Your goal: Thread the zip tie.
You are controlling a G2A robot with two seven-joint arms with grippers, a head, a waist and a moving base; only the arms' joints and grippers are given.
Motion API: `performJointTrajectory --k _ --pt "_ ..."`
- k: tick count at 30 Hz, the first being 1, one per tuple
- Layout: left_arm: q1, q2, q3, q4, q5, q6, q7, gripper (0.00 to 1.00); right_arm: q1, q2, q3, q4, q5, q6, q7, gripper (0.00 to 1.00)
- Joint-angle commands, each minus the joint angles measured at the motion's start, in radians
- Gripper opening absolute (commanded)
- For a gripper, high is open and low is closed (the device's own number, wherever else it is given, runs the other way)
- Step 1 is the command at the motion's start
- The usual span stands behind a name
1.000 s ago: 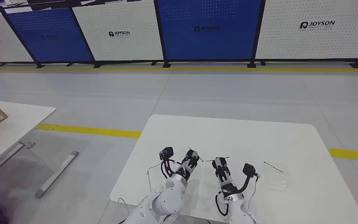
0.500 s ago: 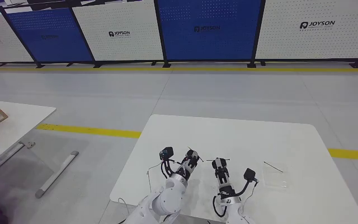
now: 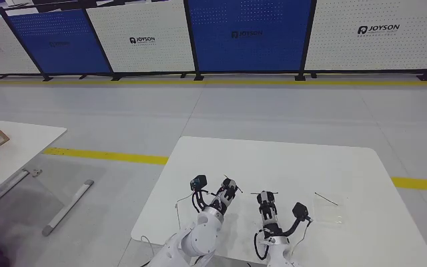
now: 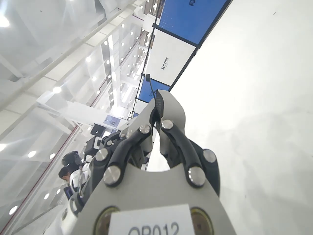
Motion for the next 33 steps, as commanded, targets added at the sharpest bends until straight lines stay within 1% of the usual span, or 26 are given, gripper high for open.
performJointTrajectory --k 1,3,4,5,6,16,18,19,21,23,25,27,29,32,33 --pt "0.0 0.0 0.0 0.0 0.0 0.0 0.0 0.0 -0.015 0.002 0.017 -0.029 0.004 0.014 0.009 0.0" --pt "0.0 0.0 0.0 0.0 0.0 0.0 0.0 0.0 -0.033 0.006 0.043 -0.053 -0.004 0.07 0.013 0.0" --pt "0.0 0.0 0.0 0.0 0.0 0.0 0.0 0.0 -0.038 0.007 0.054 -0.06 -0.001 0.107 0.017 0.0" --pt "0.0 0.0 0.0 0.0 0.0 0.0 0.0 0.0 -0.037 0.007 0.067 -0.065 -0.004 0.166 0.025 0.0" --pt "0.0 0.0 0.0 0.0 0.0 0.0 0.0 0.0 -0.036 0.007 0.07 -0.066 -0.009 0.178 0.024 0.0" --pt "0.0 0.0 0.0 0.0 0.0 0.0 0.0 0.0 -0.036 0.007 0.07 -0.066 -0.009 0.178 0.024 0.0" --pt "0.0 0.0 0.0 0.0 0.0 0.0 0.0 0.0 -0.03 0.006 0.077 -0.058 -0.003 0.15 0.045 0.0" --pt "0.0 0.0 0.0 0.0 0.0 0.0 0.0 0.0 -0.023 0.005 0.075 -0.048 0.0 0.117 0.066 0.0" --pt "0.0 0.0 0.0 0.0 0.0 0.0 0.0 0.0 -0.012 0.002 0.078 -0.022 0.01 0.077 0.08 0.0" --pt "0.0 0.0 0.0 0.0 0.0 0.0 0.0 0.0 0.003 -0.004 0.067 0.007 0.03 0.022 0.119 0.0" --pt "0.0 0.0 0.0 0.0 0.0 0.0 0.0 0.0 0.019 -0.01 0.056 0.037 0.036 0.001 0.135 0.0" --pt "0.0 0.0 0.0 0.0 0.0 0.0 0.0 0.0 0.032 -0.019 0.04 0.063 0.054 -0.031 0.159 0.0" --pt "0.0 0.0 0.0 0.0 0.0 0.0 0.0 0.0 0.041 -0.025 0.034 0.082 0.069 -0.056 0.163 0.0" --pt "0.0 0.0 0.0 0.0 0.0 0.0 0.0 0.0 0.035 -0.031 0.031 0.087 0.087 -0.104 0.173 0.0" --pt "0.0 0.0 0.0 0.0 0.0 0.0 0.0 0.0 0.03 -0.031 0.033 0.086 0.083 -0.112 0.166 0.0"
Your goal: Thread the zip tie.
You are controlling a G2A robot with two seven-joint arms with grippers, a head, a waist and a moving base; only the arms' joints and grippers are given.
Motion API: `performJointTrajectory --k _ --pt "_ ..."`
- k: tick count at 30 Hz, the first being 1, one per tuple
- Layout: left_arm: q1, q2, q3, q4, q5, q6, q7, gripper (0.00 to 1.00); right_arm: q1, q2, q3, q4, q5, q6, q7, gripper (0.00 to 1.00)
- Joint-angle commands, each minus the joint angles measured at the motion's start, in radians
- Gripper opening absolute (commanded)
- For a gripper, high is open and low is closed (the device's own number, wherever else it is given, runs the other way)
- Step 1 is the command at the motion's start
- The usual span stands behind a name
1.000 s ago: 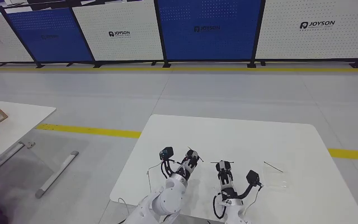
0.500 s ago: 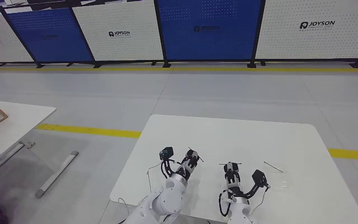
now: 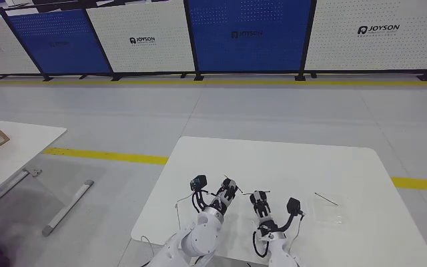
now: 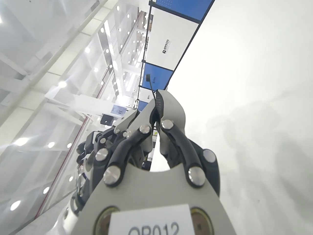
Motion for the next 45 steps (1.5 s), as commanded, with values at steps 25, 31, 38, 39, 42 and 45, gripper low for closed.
performJointTrajectory --k 25,31,38,39,42,45 --pt "0.0 0.0 0.0 0.0 0.0 0.0 0.0 0.0 0.032 -0.024 0.018 0.033 0.023 0.047 -0.015 0.0" --pt "0.0 0.0 0.0 0.0 0.0 0.0 0.0 0.0 0.032 -0.024 0.018 0.033 0.023 0.047 -0.015 0.0" --pt "0.0 0.0 0.0 0.0 0.0 0.0 0.0 0.0 0.035 -0.025 0.029 0.029 0.027 0.062 0.014 0.0" --pt "0.0 0.0 0.0 0.0 0.0 0.0 0.0 0.0 0.036 -0.025 0.032 0.029 0.027 0.063 0.018 0.0" --pt "0.0 0.0 0.0 0.0 0.0 0.0 0.0 0.0 0.042 -0.03 0.03 0.03 0.023 0.074 0.029 0.0" --pt "0.0 0.0 0.0 0.0 0.0 0.0 0.0 0.0 0.053 -0.037 0.023 0.037 0.014 0.091 0.029 0.0"
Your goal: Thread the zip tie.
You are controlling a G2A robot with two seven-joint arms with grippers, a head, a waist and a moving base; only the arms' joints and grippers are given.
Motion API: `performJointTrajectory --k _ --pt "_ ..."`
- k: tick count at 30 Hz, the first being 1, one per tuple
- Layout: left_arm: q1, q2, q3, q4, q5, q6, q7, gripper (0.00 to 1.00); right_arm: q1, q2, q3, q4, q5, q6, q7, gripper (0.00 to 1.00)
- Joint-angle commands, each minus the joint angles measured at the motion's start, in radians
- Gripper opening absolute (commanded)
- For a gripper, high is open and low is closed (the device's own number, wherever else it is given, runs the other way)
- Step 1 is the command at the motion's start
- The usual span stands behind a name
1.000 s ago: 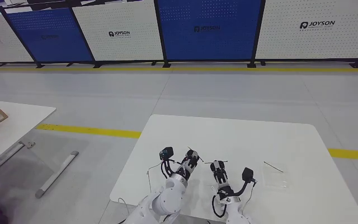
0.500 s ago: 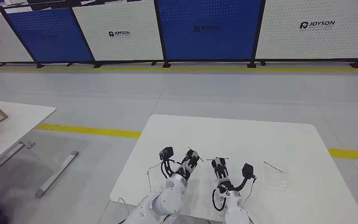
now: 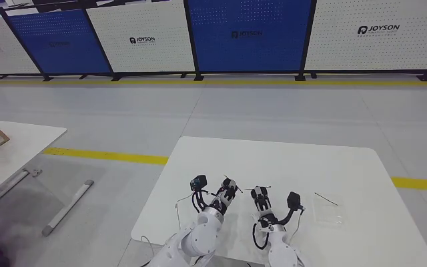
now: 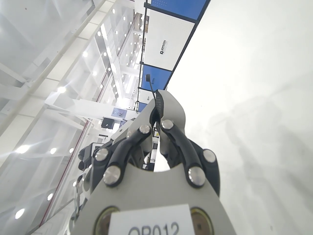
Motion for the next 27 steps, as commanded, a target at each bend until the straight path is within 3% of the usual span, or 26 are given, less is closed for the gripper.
performJointTrajectory --k 1,27 --pt "0.0 0.0 0.0 0.0 0.0 0.0 0.0 0.0 0.007 -0.004 -0.005 0.006 -0.004 0.012 0.002 0.0" --pt "0.0 0.0 0.0 0.0 0.0 0.0 0.0 0.0 0.014 -0.008 -0.01 0.012 -0.005 0.024 0.01 0.0"
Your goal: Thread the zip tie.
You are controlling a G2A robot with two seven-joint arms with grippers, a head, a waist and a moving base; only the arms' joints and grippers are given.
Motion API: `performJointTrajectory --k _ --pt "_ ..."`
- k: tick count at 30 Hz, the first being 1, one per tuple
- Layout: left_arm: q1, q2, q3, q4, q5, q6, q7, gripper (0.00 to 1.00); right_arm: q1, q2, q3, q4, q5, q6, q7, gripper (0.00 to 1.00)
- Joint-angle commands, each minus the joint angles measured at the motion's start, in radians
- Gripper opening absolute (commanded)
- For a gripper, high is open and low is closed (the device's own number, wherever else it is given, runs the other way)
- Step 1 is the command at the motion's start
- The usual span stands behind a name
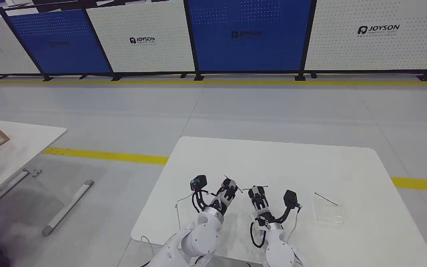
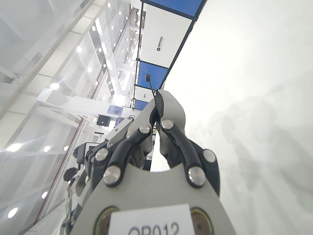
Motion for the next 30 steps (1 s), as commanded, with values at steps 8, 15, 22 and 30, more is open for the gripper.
performJointTrajectory --k 8,15,22,30 --pt "0.008 -0.001 -0.002 -0.057 0.028 -0.006 0.02 0.0 0.0 0.0 0.0 0.0 0.0 0.0 0.0 0.0" --pt "-0.002 -0.003 -0.002 -0.135 0.096 0.048 0.039 0.0 0.0 0.0 0.0 0.0 0.0 0.0 0.0 0.0" --pt "-0.003 -0.002 0.002 -0.143 0.129 0.077 0.026 0.0 -0.017 0.001 0.007 -0.018 -0.055 -0.045 -0.07 0.0" --pt "-0.003 -0.002 0.002 -0.143 0.129 0.077 0.026 0.0 -0.052 -0.008 0.022 -0.021 -0.074 -0.244 -0.176 0.0"
